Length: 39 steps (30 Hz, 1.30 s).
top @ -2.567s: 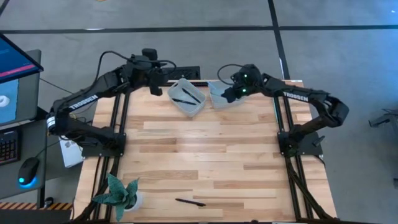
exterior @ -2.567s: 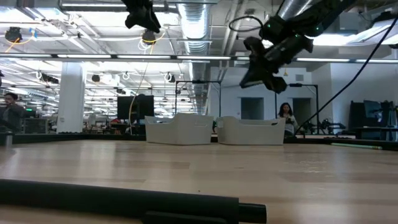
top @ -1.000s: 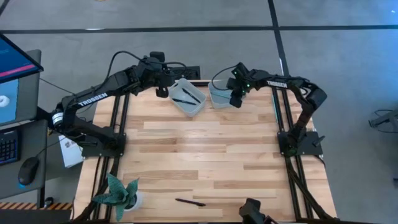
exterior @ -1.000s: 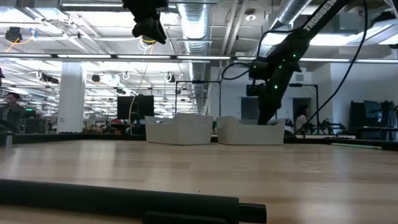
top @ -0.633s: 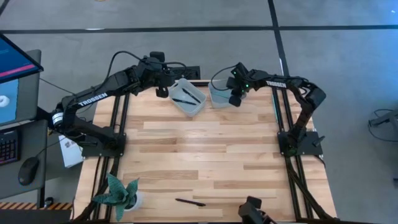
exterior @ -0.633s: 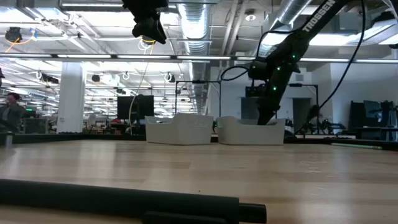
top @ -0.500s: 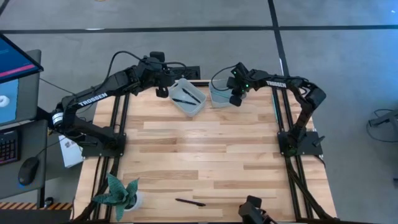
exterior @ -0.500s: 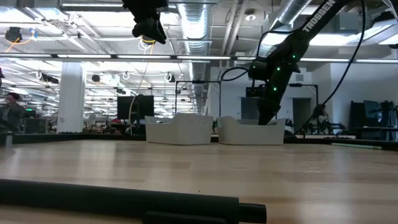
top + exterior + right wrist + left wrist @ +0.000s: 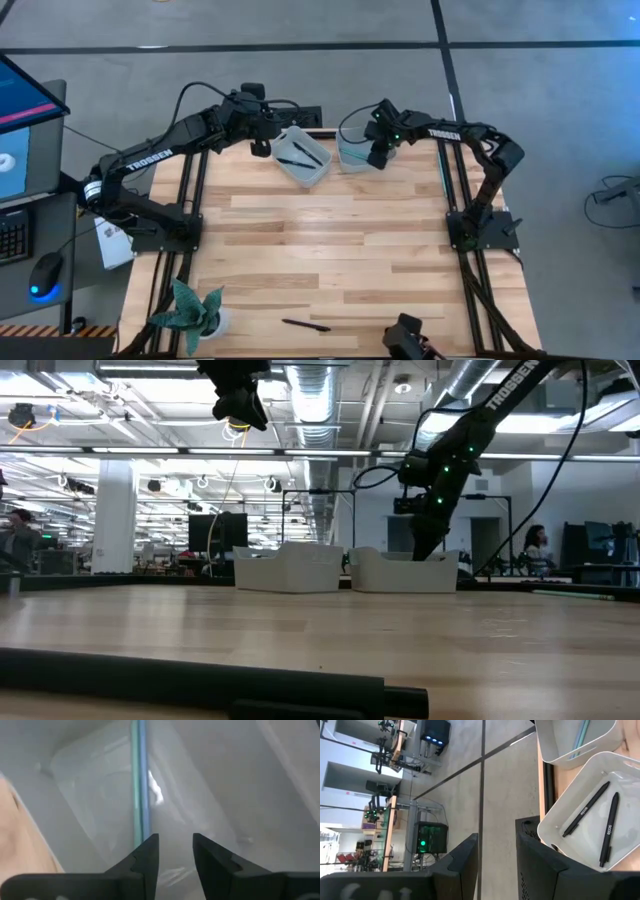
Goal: Sort pens & pencils
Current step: Put the black pen into the left gray bin
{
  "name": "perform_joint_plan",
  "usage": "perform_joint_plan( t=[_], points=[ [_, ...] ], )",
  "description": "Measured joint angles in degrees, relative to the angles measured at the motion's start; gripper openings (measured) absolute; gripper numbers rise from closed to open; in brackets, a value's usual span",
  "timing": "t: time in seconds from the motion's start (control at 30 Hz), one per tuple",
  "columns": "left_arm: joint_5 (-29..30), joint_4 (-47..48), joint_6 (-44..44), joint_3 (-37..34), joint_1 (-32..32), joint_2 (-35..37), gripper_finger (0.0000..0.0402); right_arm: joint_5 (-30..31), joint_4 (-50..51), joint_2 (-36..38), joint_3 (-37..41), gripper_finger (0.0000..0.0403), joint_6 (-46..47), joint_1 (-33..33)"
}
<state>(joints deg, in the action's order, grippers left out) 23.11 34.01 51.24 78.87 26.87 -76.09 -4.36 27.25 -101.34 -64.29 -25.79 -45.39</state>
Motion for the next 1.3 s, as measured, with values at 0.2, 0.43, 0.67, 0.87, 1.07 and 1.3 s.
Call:
perform_joint_plan(
  t=[0.2,0.43,0.67,0.87,1.07,1.3],
  points=[
    [0.0,0.0,0.0,0.0,0.0,0.0,0.0124,0.0,4.2,0.0,-6.0,0.0153,4.8,0.0],
    [-0.1,0.1,0.0,0.0,0.0,0.0,0.0124,-0.1,12.1,0.0,-16.1,0.0154,11.3,0.8],
    [-0.5,0.1,-1.4,0.0,0.0,0.0,0.0124,-0.3,18.1,0.0,-26.5,0.0151,14.9,5.4],
    [-4.3,2.8,-4.9,0.0,-0.1,0.0,0.0124,-0.3,22.6,0.1,-34.3,0.0154,20.0,12.3],
    [-9.9,7.8,-7.7,0.0,-1.4,0.0,0.0124,-0.3,27.8,0.1,-39.1,0.0149,20.9,20.4],
    [-17.4,10.8,-12.4,0.0,-6.2,0.0,0.0124,-0.3,31.8,0.4,-40.4,0.0150,27.5,28.6]
  ],
)
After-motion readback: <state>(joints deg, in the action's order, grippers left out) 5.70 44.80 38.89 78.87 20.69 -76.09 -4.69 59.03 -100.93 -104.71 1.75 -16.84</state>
